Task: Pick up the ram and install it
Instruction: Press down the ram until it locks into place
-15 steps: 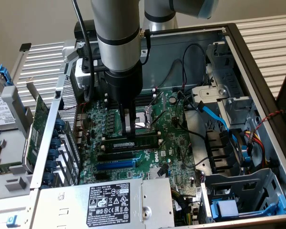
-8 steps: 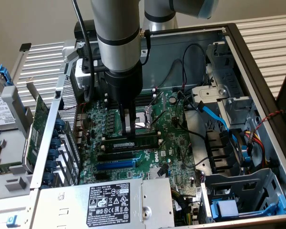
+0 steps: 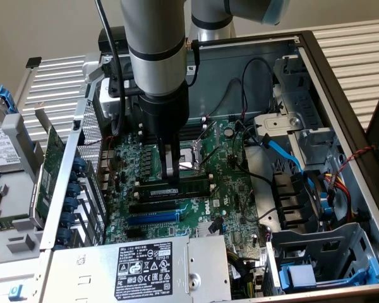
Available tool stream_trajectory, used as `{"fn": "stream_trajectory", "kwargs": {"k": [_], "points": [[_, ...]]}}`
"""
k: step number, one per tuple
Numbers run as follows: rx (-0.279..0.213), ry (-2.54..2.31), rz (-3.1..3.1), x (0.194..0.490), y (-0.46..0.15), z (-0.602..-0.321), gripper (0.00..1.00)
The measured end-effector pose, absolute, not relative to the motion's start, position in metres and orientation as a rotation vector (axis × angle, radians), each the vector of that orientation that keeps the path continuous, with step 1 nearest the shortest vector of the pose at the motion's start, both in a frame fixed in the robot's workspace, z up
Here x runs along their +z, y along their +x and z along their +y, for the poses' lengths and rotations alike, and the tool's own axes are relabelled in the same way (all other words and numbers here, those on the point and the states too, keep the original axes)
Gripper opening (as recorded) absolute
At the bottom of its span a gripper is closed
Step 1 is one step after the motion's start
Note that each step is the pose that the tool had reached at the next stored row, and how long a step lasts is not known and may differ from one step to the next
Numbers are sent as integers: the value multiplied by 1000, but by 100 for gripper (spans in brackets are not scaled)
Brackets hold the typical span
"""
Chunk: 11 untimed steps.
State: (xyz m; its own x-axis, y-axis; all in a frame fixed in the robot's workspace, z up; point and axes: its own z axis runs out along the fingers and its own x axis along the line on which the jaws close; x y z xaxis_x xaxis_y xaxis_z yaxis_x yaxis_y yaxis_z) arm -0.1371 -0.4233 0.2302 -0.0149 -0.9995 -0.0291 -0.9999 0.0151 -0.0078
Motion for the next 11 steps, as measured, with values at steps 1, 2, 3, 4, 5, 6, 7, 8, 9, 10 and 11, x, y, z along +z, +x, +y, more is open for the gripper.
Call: {"fn": "stream_trajectory", "kwargs": {"k": [1, 2, 3, 4, 5, 6, 7, 8, 9, 10, 11], "points": [[23, -2186, 2219, 230, -137, -423, 11], [23, -2186, 2219, 230, -137, -423, 11], [23, -2186, 2219, 230, -137, -423, 11], [23, -2187, 2219, 230, -137, -423, 11], [23, -2187, 2219, 230, -137, -423, 11], [23, -2187, 2219, 230, -138, -424, 11], [23, -2187, 2219, 230, -138, -423, 11], [23, -2186, 2219, 229, -138, -423, 11], [23, -2187, 2219, 229, -138, -423, 11], [24, -2186, 2219, 229, -138, -423, 11], [24, -2186, 2219, 229, -138, -423, 11]]}}
